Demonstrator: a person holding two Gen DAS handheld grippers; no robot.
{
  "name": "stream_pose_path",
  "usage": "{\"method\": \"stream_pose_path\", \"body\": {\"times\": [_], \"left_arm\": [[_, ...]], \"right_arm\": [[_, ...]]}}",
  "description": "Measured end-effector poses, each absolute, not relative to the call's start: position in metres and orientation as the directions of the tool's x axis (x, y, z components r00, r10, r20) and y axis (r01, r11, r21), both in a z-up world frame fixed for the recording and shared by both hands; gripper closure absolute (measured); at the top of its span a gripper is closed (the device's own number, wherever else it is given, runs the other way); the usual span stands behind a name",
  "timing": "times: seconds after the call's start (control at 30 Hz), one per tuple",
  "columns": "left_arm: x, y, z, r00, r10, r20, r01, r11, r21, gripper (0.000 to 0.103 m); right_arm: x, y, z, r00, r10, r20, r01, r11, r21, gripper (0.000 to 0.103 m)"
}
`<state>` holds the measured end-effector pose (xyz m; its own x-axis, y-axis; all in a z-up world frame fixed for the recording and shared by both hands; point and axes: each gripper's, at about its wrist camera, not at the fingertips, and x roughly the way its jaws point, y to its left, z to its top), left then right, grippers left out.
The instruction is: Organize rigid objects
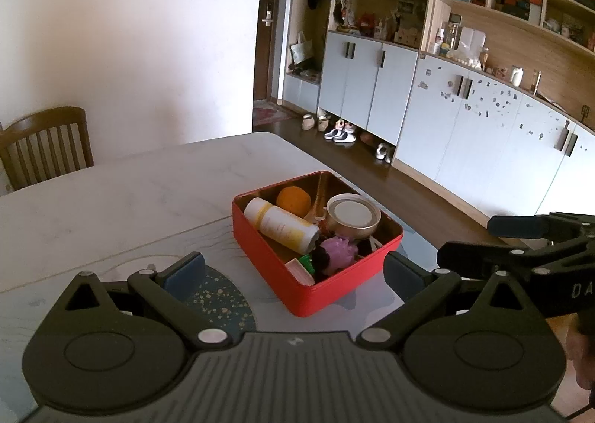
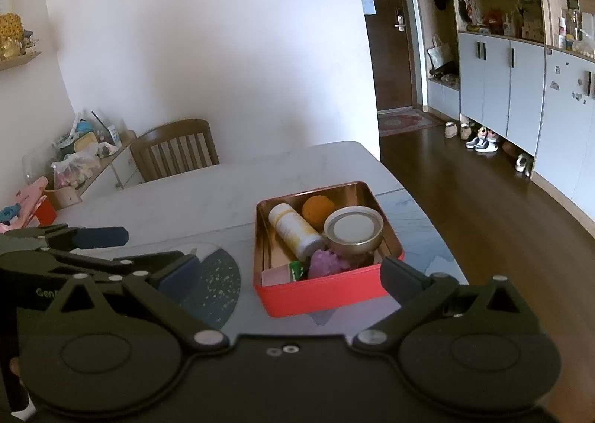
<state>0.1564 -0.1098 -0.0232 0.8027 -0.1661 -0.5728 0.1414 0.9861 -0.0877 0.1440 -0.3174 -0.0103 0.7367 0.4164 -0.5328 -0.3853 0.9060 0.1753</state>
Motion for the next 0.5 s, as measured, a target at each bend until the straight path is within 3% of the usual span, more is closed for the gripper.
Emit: {"method": "stream_pose_path", "body": {"times": [0.5], "left_arm": [[0.147, -0.099, -0.024, 0.8, -0.177, -0.574, 0.152, 0.984, -0.091, 0.0]], "right_arm": [[0.135, -0.31, -0.012, 0.743, 0.395, -0.541, -0.358, 0.917, 0.177, 0.0]]}}
